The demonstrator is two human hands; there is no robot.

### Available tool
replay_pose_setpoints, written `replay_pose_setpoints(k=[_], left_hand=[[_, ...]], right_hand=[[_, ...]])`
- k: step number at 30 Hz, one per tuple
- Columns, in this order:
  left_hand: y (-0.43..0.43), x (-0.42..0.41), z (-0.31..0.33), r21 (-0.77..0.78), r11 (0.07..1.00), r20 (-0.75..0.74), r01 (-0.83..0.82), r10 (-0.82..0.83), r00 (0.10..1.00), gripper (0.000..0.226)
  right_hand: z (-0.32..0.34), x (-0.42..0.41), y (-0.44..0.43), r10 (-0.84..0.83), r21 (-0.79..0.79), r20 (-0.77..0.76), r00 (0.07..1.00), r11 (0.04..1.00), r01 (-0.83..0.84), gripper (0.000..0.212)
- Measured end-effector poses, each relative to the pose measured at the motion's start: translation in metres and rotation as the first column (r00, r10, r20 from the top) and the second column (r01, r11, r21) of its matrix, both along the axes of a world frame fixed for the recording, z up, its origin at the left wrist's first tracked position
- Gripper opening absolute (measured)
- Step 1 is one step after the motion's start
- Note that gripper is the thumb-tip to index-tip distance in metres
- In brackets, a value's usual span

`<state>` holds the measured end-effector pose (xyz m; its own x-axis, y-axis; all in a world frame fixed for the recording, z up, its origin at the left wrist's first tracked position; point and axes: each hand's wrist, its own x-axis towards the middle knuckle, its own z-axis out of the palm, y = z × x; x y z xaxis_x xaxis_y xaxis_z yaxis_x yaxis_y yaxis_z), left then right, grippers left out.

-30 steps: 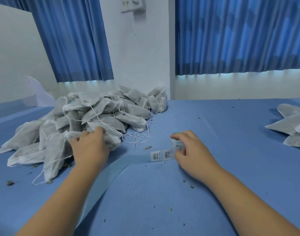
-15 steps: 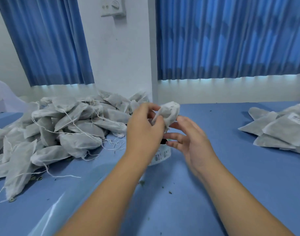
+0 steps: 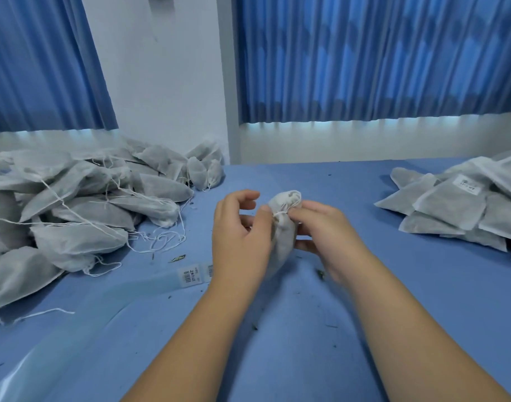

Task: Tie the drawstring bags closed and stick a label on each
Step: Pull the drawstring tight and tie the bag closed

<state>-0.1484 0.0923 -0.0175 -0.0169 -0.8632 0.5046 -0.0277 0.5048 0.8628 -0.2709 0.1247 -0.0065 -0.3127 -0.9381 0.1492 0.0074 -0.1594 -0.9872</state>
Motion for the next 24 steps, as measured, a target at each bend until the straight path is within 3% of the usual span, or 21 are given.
replay_pose_setpoints(k=[4,10,19,21,24], left_hand=[[-0.005,0.008,-0.003,0.011,0.999,0.183,0.040,-0.042,0.982,0.011],[-0.005,0.011,-0.002,0.039,0.999,0.157,0.017,-0.023,0.987,0.012],[0.003,0.006,-0.002,-0.088,0.989,0.213,0.122,-0.101,0.972,0.012],[0.007,0.004,-0.002,-0.085,0.982,0.196,0.168,-0.149,0.969,0.010],[0.011,0.001,-0.002,-0.066,0.964,0.223,0.259,-0.238,0.945,0.011]], right_hand=[[-0.001,0.003,0.004,0.076,-0.036,-0.089,0.993,0.996,-0.079,0.019],[0.006,0.004,0.010,0.066,-0.058,-0.090,0.994,0.996,-0.071,0.021],[0.013,-0.021,0.030,-0.048,-0.063,-0.392,0.919,0.998,0.025,0.019],[0.010,-0.028,0.037,-0.065,-0.092,-0.346,0.936,0.995,0.034,0.021],[0.007,-0.036,0.044,0.042,-0.034,-0.090,0.995,0.998,-0.045,0.029]])
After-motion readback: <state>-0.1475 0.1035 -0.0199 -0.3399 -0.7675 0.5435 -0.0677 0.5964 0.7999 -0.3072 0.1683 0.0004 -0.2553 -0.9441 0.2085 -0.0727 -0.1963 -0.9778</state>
